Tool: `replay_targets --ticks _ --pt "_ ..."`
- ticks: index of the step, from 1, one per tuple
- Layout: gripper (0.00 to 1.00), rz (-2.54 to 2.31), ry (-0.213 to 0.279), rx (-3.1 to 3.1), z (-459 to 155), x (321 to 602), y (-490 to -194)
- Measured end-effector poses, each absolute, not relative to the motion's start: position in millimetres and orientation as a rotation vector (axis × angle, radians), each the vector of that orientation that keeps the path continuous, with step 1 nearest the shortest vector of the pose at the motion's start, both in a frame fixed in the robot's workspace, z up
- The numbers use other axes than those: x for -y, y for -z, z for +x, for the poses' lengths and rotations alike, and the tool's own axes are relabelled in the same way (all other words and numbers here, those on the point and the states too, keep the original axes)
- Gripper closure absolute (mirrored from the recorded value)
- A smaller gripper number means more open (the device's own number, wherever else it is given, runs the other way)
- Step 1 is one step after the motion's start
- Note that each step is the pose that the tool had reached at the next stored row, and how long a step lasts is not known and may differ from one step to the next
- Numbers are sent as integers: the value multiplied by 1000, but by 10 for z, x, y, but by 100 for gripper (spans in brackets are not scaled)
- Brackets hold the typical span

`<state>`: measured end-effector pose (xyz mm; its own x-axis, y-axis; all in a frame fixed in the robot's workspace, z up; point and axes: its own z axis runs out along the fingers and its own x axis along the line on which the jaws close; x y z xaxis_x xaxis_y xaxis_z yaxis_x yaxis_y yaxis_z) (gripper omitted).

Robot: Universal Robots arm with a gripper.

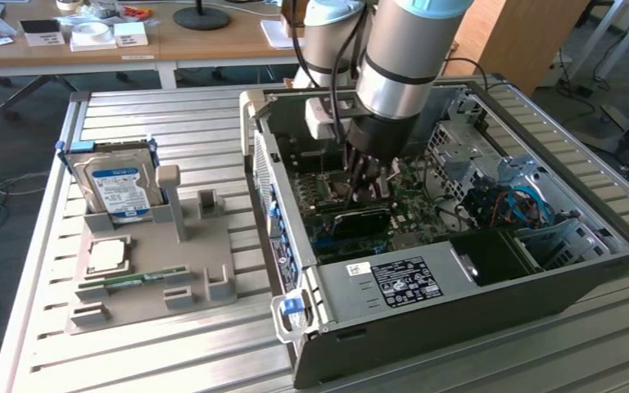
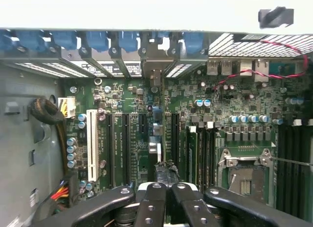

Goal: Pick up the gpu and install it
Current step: 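Press down on the gpu until it lock into place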

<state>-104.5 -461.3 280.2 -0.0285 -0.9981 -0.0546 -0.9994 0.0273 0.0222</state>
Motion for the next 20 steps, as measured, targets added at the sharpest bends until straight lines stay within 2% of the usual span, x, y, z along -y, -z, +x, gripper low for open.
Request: replay_targets --ticks 16,20 --pt "89 -2173 -84 -2234 -1045 4614 -3274" --pt "89 -2173 -84 -2234 -1045 4613 -3291"
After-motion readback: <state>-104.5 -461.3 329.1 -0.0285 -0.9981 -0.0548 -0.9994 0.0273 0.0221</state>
